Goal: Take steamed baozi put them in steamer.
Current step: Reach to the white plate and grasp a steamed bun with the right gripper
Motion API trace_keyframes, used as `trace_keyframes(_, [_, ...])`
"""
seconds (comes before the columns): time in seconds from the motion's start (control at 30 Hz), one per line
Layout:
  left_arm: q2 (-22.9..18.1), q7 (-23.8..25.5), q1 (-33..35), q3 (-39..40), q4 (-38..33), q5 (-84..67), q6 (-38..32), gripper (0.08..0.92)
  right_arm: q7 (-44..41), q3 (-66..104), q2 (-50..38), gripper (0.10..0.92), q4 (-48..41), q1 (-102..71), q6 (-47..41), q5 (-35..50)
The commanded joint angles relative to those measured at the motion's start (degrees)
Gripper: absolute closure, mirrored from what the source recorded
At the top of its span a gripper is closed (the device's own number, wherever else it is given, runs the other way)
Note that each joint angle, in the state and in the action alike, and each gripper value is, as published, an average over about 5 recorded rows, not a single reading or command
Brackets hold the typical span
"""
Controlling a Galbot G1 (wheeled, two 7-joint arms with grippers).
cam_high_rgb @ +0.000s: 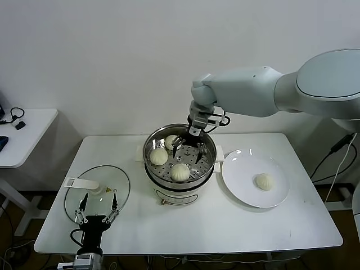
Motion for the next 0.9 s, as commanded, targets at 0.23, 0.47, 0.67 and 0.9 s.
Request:
trace_keyframes(0.23, [0.0,0.1,0.3,-0.2,-0.3,0.1,0.2,0.177,1.2,-9.6,-9.2,0.203,8.3,9.9,-19.8,9.8])
trace_keyframes(0.47, [-0.4,0.1,0.3,0.5,-0.2,0.3,0.2,0.177,-0.4,-13.5,-15.7,0.203,10.6,12.3,-26.4,9.4])
trace_keyframes(0.67, [-0.6,0.1,0.4,0.7,0.0,0.6,0.2,0.177,-0.8,-15.4,-21.9,0.203,14.5,13.3,-35.9,8.7])
trace_keyframes(0.9, [-0.8,0.1,0.3,0.6,0.2,0.7,0.3,0.177,-2.0,-16.0,-27.9,0.203,17.2,12.7,-41.2,6.3])
